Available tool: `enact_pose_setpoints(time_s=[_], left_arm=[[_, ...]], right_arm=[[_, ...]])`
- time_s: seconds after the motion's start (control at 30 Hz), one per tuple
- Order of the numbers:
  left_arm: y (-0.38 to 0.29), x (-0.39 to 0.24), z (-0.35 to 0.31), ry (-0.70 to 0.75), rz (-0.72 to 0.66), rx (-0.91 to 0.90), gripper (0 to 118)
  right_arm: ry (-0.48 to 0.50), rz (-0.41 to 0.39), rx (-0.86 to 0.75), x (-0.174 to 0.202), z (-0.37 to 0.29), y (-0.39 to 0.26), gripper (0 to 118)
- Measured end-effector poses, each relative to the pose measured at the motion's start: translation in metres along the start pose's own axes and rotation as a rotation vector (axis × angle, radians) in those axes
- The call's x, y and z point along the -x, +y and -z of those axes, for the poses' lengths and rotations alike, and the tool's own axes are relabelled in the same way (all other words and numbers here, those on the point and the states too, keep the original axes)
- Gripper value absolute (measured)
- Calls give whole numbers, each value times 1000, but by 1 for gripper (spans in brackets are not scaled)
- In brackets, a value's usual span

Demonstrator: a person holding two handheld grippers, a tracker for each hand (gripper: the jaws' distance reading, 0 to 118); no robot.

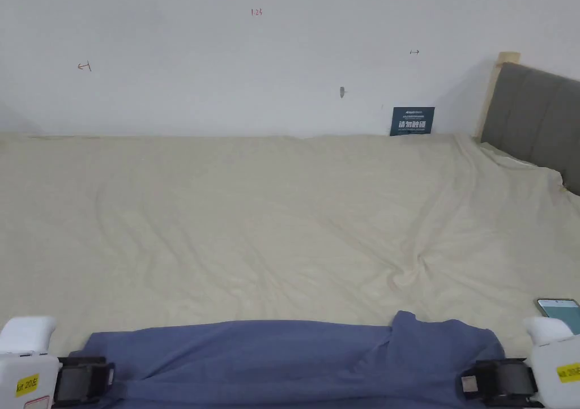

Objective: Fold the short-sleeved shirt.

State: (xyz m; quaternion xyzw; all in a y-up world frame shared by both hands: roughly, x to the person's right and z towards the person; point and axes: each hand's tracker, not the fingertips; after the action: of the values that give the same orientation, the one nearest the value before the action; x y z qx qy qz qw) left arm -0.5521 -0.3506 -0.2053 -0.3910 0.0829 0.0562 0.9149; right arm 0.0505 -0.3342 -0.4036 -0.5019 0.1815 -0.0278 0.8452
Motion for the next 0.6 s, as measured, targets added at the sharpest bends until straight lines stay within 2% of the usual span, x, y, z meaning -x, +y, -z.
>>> enact_pose_setpoints(time_s=[0.03, 0.17, 0.23, 0.3, 0.33, 0.4, 0.43, 0.47, 0.53, 0.6], left_arm=[[-1, 2, -6, -45, -35, -58, 118], [5, 14, -25, -247, -242, -124, 118], [10, 16, -35, -246, -259, -127, 118], [14, 14, -43, -193, -207, -109, 117], [15, 14, -45, -173, -181, -84, 110], [13, 13, -44, -155, -167, -89, 66], [11, 15, -42, -144, -164, -86, 36], [9, 17, -39, -128, -181, -75, 7], [4, 22, -32, -105, -192, -47, 0], [2, 28, -29, -136, -175, -5, 0]], right_arm=[[2, -9, -48, 4, -10, 1, 101], [50, -38, -142, 23, -36, 5, 101], [73, -66, -152, 44, -45, 10, 101], [102, -122, -215, 60, -45, 10, 99], [122, -152, -241, 72, -45, 9, 90], [116, -156, -258, 96, -41, 7, 20], [121, -162, -267, 107, -32, 4, 0], [121, -148, -290, 117, -23, 2, 0], [172, -178, -243, 133, -7, 3, 0], [181, -171, -221, 150, 11, 3, 0]])
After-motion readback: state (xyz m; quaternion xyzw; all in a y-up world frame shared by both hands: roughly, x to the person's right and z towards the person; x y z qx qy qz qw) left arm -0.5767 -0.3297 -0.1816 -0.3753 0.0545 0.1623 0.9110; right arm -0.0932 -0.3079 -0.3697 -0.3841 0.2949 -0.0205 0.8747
